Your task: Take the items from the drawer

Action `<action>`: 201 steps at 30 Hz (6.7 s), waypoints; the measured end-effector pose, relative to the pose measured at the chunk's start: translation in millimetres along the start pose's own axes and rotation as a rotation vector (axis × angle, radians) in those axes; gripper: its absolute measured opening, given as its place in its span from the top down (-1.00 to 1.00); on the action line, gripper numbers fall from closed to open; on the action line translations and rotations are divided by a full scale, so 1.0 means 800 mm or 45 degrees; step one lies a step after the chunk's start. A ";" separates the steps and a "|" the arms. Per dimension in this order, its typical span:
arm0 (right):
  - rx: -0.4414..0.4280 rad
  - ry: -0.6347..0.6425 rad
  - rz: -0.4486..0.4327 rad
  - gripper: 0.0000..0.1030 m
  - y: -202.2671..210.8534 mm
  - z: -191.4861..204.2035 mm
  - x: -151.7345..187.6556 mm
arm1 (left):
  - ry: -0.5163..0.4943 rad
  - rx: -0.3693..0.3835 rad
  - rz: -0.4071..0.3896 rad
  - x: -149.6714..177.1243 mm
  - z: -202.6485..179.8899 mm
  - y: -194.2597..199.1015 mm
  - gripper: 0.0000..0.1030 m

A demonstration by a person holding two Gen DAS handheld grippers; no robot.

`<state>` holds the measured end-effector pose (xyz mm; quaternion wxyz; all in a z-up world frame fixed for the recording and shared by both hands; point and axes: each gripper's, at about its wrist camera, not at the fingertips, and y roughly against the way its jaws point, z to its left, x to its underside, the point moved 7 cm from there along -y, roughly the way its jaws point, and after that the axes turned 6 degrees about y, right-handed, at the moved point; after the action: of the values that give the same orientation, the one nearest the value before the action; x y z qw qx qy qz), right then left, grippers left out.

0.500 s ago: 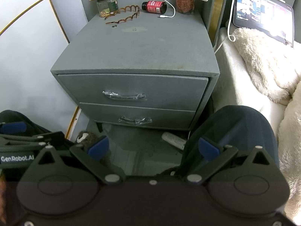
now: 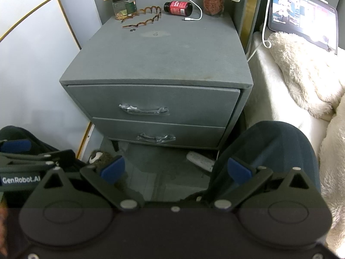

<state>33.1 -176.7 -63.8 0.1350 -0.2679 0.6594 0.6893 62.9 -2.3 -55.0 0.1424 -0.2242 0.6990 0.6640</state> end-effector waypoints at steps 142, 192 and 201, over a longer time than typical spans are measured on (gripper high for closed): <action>-0.264 0.072 0.031 -1.00 -0.034 -0.076 -0.030 | -0.131 -0.044 -0.138 -0.066 -0.063 -0.038 -1.00; -0.398 0.078 -0.114 -0.79 -0.083 -0.120 -0.031 | -1.343 0.127 -0.005 -0.094 -0.139 -0.319 0.71; -0.414 0.049 -0.101 -0.79 -0.088 -0.123 -0.034 | -1.527 0.106 0.058 -0.073 -0.139 -0.307 0.71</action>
<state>111.8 -262.2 -106.5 0.1044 -0.3251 0.5305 0.7759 247.7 -109.9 -229.5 0.5062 0.2104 0.5268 0.6495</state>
